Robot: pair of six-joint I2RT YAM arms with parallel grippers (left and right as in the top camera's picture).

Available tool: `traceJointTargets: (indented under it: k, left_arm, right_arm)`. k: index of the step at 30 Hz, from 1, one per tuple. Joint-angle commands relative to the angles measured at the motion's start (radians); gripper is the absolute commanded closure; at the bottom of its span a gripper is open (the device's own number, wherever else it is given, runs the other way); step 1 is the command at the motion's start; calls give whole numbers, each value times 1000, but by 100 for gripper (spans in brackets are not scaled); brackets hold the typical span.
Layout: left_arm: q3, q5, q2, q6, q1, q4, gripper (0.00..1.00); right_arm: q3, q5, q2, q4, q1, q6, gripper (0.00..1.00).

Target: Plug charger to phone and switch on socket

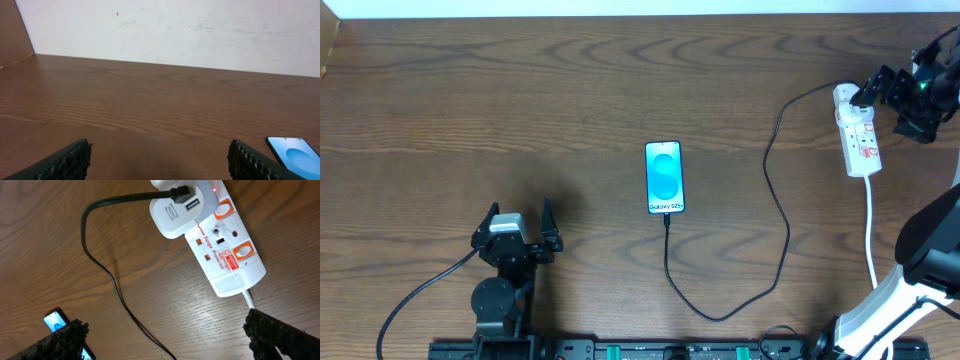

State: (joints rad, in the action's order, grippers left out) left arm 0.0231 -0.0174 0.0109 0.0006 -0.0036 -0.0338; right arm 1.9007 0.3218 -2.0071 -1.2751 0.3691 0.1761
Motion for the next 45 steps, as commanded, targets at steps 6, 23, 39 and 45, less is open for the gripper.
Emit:
traceJointTargets:
  k: [6, 23, 39, 45]
  left_arm:
    - [-19, 2, -7, 3, 5, -38, 12]
    - [-19, 2, -7, 3, 5, -38, 13]
    - [-19, 2, -7, 3, 5, -38, 13]
    - [-19, 2, -7, 3, 5, -38, 12]
  right_arm:
    - [14, 5, 15, 0, -4, 10, 1]
    - [14, -39, 15, 29, -8, 10, 1]
    - [-265, -137, 232, 455, -226, 11, 1]
    - [-629, -136, 446, 760, -263, 11, 1]
